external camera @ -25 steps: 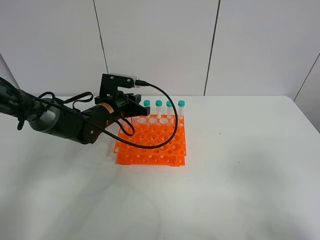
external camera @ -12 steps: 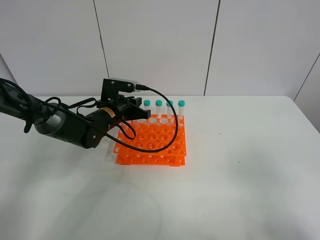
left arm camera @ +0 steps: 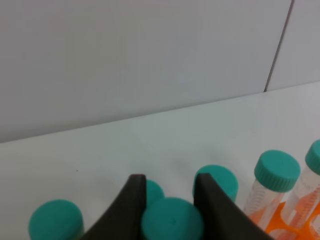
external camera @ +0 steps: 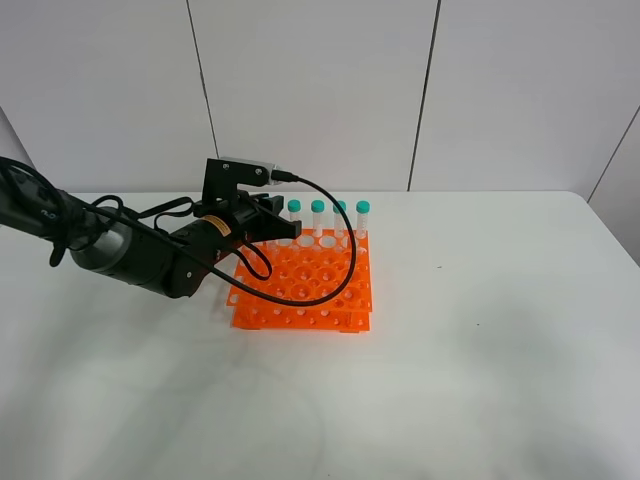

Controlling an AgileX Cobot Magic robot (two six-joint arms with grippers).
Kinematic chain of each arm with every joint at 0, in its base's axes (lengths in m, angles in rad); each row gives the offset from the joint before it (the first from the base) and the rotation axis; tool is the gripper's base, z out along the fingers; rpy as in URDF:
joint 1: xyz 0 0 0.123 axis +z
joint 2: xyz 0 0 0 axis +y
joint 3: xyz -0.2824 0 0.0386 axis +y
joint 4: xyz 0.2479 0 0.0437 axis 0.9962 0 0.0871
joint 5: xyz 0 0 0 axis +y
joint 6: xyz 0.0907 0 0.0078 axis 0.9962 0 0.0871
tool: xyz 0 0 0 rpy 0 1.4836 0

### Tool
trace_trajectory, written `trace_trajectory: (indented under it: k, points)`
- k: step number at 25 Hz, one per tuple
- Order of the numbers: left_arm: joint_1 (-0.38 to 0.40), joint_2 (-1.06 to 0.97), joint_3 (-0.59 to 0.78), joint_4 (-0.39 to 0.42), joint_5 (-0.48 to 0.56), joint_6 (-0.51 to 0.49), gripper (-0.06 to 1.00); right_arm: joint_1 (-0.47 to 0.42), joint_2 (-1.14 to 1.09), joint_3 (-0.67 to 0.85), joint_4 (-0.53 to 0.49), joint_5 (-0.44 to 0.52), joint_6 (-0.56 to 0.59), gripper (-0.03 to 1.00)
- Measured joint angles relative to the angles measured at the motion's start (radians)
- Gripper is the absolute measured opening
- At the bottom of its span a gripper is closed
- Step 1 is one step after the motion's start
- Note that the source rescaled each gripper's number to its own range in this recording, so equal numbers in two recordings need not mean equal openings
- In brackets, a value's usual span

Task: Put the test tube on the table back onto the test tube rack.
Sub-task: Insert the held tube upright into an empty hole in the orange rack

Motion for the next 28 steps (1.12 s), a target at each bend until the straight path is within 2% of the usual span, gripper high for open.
trace_trajectory:
  k: [28]
  points:
    - [0.0, 0.0, 0.0, 0.002, 0.072, 0.0, 0.01, 0.0, 0.0, 0.0, 0.0, 0.0, 0.0, 0.73]
